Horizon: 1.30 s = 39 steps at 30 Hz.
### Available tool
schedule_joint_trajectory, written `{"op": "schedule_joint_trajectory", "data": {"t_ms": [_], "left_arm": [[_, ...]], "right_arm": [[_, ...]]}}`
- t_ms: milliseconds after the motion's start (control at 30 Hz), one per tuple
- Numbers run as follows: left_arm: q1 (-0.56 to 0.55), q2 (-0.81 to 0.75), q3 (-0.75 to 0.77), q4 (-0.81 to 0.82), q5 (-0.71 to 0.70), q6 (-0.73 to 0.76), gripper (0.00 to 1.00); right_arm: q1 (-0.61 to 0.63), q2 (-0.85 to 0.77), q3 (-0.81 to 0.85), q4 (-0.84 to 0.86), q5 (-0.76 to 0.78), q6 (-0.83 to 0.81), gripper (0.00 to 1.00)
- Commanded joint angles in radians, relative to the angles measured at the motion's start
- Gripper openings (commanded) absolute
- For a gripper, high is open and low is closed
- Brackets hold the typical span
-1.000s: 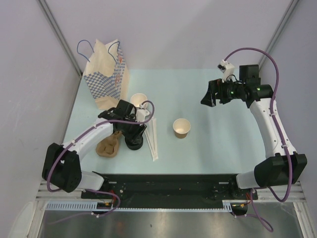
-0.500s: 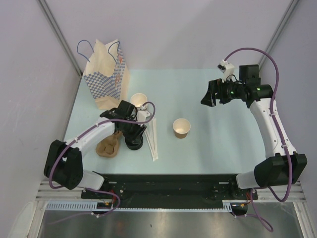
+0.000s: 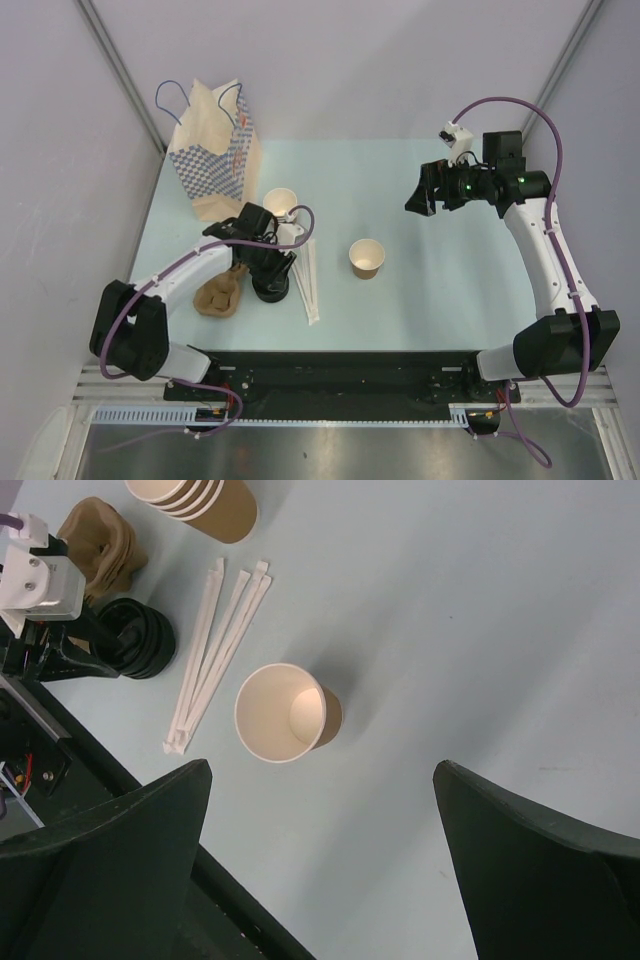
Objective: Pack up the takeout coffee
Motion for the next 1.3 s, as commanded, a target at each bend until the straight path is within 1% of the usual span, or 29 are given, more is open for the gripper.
{"op": "schedule_joint_trajectory", "data": {"t_ms": [0,133,233,267,333,367,533,567,633,800,1000,1100,1200,1233,1267], "left_arm": [[0.007,0.016,-0.002,0.009,0.019,-0.002,0.42],[0.007,0.029,-0.005,0.009,0.022,0.001,0.4],[0.007,0.024,-0.006,0.012,0.022,0.002,0.34],[0.007,0.024,-0.005,0.011,0.023,0.002,0.3],[0.007,0.021,0.0,0.003,0.027,0.002,0.26],[0.007,0.018,0.003,0.005,0.027,0.001,0.22],[0.007,-0.008,0.015,-0.017,0.037,-0.009,0.08],[0.007,-0.013,0.015,-0.018,0.039,-0.012,0.03],[0.007,-0.026,0.014,-0.024,0.037,-0.018,0.0],[0.013,-0.091,0.0,-0.017,0.022,-0.041,0.0],[0.022,-0.146,0.009,-0.018,0.017,-0.059,0.0],[0.024,-0.178,0.037,-0.033,0.045,-0.059,0.0],[0.022,-0.218,0.073,-0.027,0.108,-0.038,0.0],[0.021,-0.25,0.084,-0.021,0.129,-0.026,0.0],[0.013,-0.261,0.112,-0.014,0.178,-0.024,0.0]], "right_arm": [[-0.002,-0.013,0.0,0.025,-0.02,0.009,1.0],[-0.002,-0.013,0.0,0.025,-0.02,0.006,1.0],[-0.004,-0.012,0.0,0.025,-0.023,0.007,1.0],[-0.004,-0.012,0.0,0.025,-0.025,0.009,1.0],[-0.004,-0.009,0.0,0.025,-0.026,0.009,1.0],[-0.005,-0.01,0.0,0.025,-0.028,0.011,1.0],[-0.004,-0.008,0.0,0.031,-0.046,0.017,1.0],[-0.001,-0.007,0.0,0.032,-0.055,0.018,1.0],[0.005,-0.005,0.0,0.037,-0.064,0.021,1.0],[0.027,0.005,0.0,0.048,-0.086,0.035,0.99],[0.083,0.025,0.0,0.071,-0.103,0.052,0.99],[0.103,0.031,0.0,0.089,-0.121,0.076,1.0],[0.105,0.034,0.0,0.11,-0.159,0.121,1.0],[0.106,0.03,0.0,0.126,-0.195,0.132,1.0],[0.108,0.027,0.0,0.136,-0.212,0.145,1.0]]}}
